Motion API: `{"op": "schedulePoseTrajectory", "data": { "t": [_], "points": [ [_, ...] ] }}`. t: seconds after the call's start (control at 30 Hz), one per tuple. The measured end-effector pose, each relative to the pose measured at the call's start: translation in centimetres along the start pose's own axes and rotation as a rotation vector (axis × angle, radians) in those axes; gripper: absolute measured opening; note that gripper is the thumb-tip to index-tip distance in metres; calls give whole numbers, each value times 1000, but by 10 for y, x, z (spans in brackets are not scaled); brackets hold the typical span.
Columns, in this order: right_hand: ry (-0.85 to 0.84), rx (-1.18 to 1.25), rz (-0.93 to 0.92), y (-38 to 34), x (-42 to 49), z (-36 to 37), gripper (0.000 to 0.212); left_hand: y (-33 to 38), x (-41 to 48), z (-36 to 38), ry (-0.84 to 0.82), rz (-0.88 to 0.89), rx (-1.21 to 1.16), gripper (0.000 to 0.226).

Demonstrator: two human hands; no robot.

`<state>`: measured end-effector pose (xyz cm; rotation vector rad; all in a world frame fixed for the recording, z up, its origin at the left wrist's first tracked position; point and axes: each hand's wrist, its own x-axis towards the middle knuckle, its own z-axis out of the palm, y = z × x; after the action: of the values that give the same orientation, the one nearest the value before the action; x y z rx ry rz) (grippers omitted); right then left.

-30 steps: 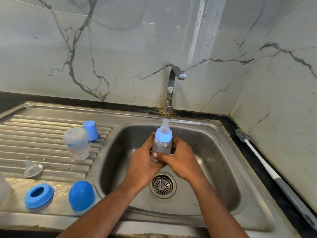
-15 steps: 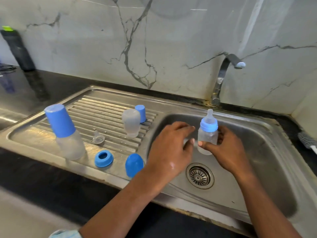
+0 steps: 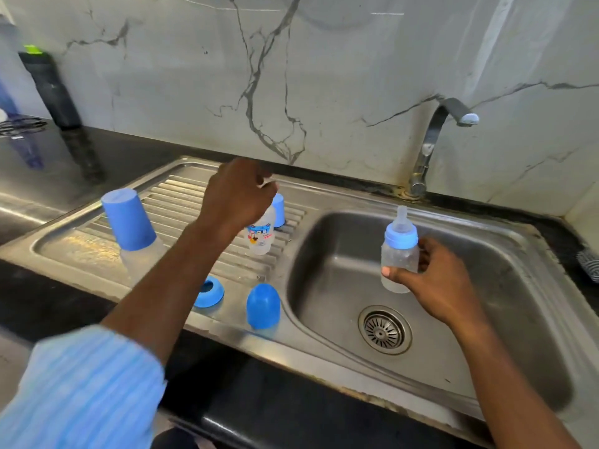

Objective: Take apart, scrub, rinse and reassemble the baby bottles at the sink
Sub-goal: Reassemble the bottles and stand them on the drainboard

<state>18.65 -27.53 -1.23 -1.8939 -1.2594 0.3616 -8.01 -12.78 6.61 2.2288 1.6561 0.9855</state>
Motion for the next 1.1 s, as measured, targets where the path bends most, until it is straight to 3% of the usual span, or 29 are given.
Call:
{"op": "schedulePoseTrajectory", "data": {
  "t": [0.2,0.47,0.57,0.63,0.7,0.77,0.83,0.97,1.03,1.1],
  "points": [
    [-13,10,13,3,3,2,71,3,78,44,-345,-51,314,46],
    [-14,23,20,6,6,4,70,5,91,68,-547,-105,465,65],
    [2,33,25,5,7,3,69,18,87,61,-361,30,363,52],
    [37,41,35,4,6,2,69,42,75,55,-211,171,116,49],
    [94,50,35,3,6,0,68,70,52,52,-115,269,-170,63],
    [166,70,34,2,5,-3,65,92,24,57,-43,292,-457,70],
    [227,91,40,2,5,-8,61,102,-1,74,-15,253,-656,62],
    [256,91,60,6,7,-12,59,100,-43,120,15,162,-725,39],
    [266,98,58,7,7,-12,59,99,-55,127,162,197,-768,37],
    [323,111,33,6,8,-13,61,101,-55,122,374,350,-809,40]
  ]
}}
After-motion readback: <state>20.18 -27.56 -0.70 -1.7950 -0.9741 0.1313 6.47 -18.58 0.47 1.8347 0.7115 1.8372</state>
